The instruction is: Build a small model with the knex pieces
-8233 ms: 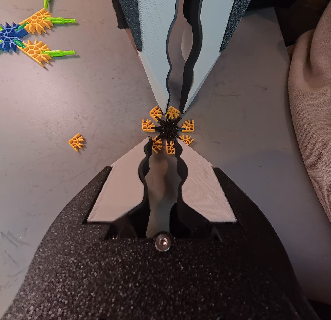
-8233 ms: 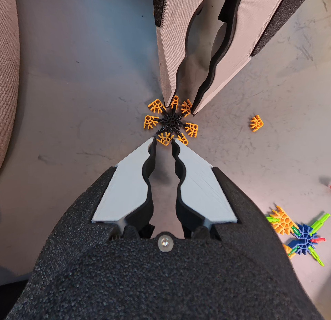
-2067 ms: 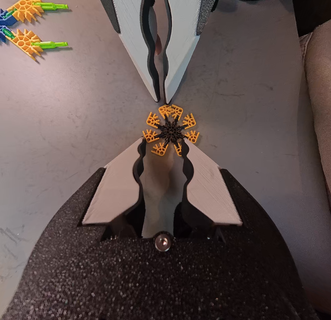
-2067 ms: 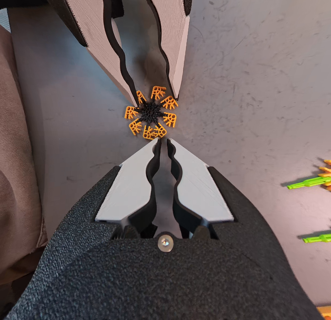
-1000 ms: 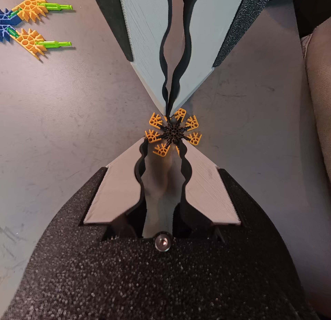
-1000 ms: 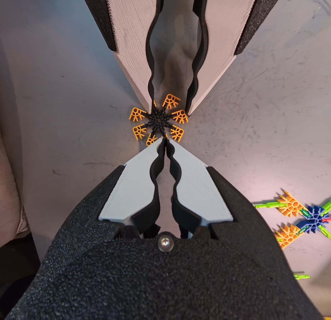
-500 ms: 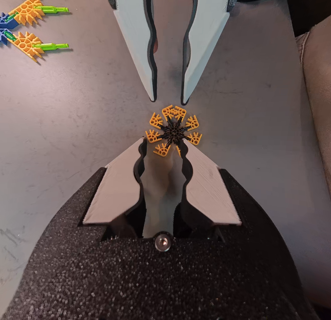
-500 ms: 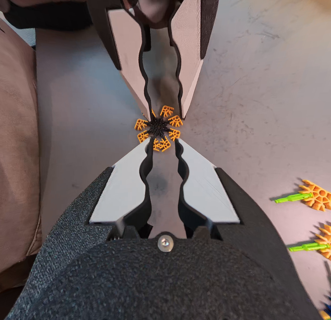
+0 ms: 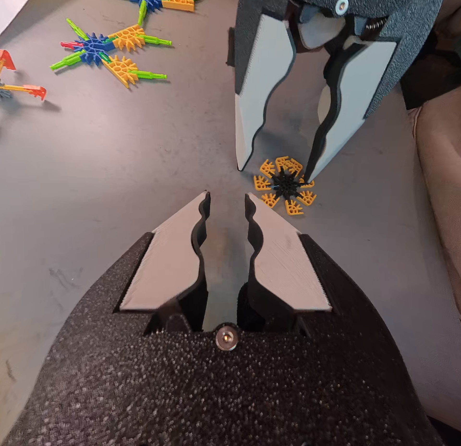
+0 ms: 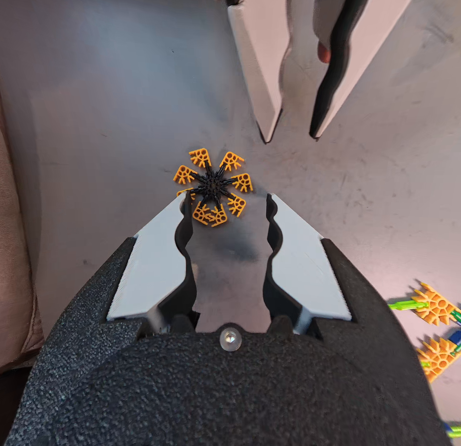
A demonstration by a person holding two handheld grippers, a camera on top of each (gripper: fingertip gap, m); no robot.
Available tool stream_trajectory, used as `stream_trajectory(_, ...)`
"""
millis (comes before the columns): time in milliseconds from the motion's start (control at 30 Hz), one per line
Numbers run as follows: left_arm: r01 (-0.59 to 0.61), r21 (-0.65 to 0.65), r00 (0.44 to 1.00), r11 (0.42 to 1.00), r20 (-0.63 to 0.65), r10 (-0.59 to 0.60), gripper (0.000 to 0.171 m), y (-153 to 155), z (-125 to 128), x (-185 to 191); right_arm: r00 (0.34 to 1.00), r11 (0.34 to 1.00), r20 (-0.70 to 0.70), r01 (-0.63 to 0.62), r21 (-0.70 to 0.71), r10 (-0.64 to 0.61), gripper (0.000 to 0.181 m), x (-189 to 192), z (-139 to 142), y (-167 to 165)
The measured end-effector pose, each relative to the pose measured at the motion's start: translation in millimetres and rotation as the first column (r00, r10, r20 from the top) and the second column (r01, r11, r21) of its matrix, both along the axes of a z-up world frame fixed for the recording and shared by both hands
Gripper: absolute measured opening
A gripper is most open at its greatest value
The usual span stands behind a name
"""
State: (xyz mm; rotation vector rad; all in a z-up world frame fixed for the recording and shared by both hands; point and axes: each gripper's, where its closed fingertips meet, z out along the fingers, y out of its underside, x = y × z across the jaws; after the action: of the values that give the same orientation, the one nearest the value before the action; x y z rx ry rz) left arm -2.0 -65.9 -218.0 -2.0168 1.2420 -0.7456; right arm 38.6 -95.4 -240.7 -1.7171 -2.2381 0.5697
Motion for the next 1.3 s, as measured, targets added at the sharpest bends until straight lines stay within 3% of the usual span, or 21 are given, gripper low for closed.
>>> stream_trajectory(300, -0.062, 0.030, 0.998, 0.998, 0.023, 0.061, 0.028, 13.2, 3.8, -7.9, 1.000, 1.000, 0.029, 0.005, 0.022, -0.005, 0.070, 12.0, 2.1, -16.2)
stream_trajectory(400, -0.055, 0.023, 0.998, 0.998, 0.042, 0.054, 0.028, 11.2, 7.4, -5.0, 1.000, 0.999, 0.018, 0.017, 0.039, -0.017, 0.066, 11.2, -3.3, -20.5)
stream_trajectory(467, -0.045, 0.021, 0.995, 0.999, 0.089, 0.043, 0.028, 7.8, 19.0, 0.7, 0.998, 0.998, -0.003, 0.061, 0.029, -0.061, 0.053, 10.2, -2.2, -17.7)
stream_trajectory(600, -0.048, 0.042, 0.980, 0.998, 0.198, 0.038, 0.027, 5.1, 46.4, 7.5, 0.996, 0.997, -0.055, 0.077, 0.028, -0.076, 0.053, 12.3, 0.5, -13.5)
stream_trajectory(700, -0.110, 0.011, 0.958, 0.994, 0.268, 0.103, 0.031, 15.7, 54.4, 3.9, 0.973, 0.988, -0.182, 0.150, 0.023, -0.144, 0.053, 5.4, 19.4, 6.2)
stream_trajectory(767, -0.178, -0.073, 0.907, 0.981, 0.374, 0.192, 0.040, 27.7, 65.0, 0.7, 0.936, 0.980, -0.312, 0.189, 0.065, -0.160, 0.053, -3.2, 42.6, 24.8)
stream_trajectory(800, -0.197, -0.151, 0.852, 0.969, 0.462, 0.245, 0.042, 32.8, 76.2, -0.6, 0.908, 0.973, -0.387, 0.210, 0.092, -0.159, 0.053, -8.5, 56.5, 33.8)
stream_trajectory(867, -0.163, -0.307, 0.689, 0.938, 0.645, 0.331, 0.046, 39.5, 103.6, -6.1, 0.842, 0.956, -0.520, 0.254, 0.145, -0.144, 0.053, -18.8, 84.2, 49.7)
stream_trajectory(933, -0.102, -0.394, 0.537, 0.914, 0.751, 0.384, 0.048, 43.9, 121.8, -15.2, 0.765, 0.926, -0.636, 0.309, 0.218, -0.105, 0.053, -28.1, 111.9, 64.7)
stream_trajectory(1000, -0.080, -0.418, 0.489, 0.905, 0.775, 0.401, 0.048, 45.8, 125.2, -17.8, 0.694, 0.899, -0.718, 0.346, 0.268, -0.053, 0.053, -37.5, 134.5, 73.1)
stream_trajectory(1133, -0.137, -0.363, 0.505, 0.922, 0.775, 0.380, 0.030, 46.4, 124.7, -16.1, 0.609, 0.850, -0.791, 0.384, 0.361, 0.061, 0.053, -55.1, 150.2, 78.3)
stream_trajectory(1200, -0.178, -0.322, 0.541, 0.930, 0.757, 0.366, 0.008, 47.1, 120.0, -16.8, 0.588, 0.833, -0.806, 0.406, 0.375, 0.077, 0.053, -59.4, 145.5, 79.1)
stream_trajectory(1300, -0.267, -0.249, 0.627, 0.931, 0.689, 0.364, 0.003, 52.5, 106.6, -17.9, 0.586, 0.843, -0.808, 0.403, 0.358, 0.063, 0.049, -55.9, 135.2, 80.3)
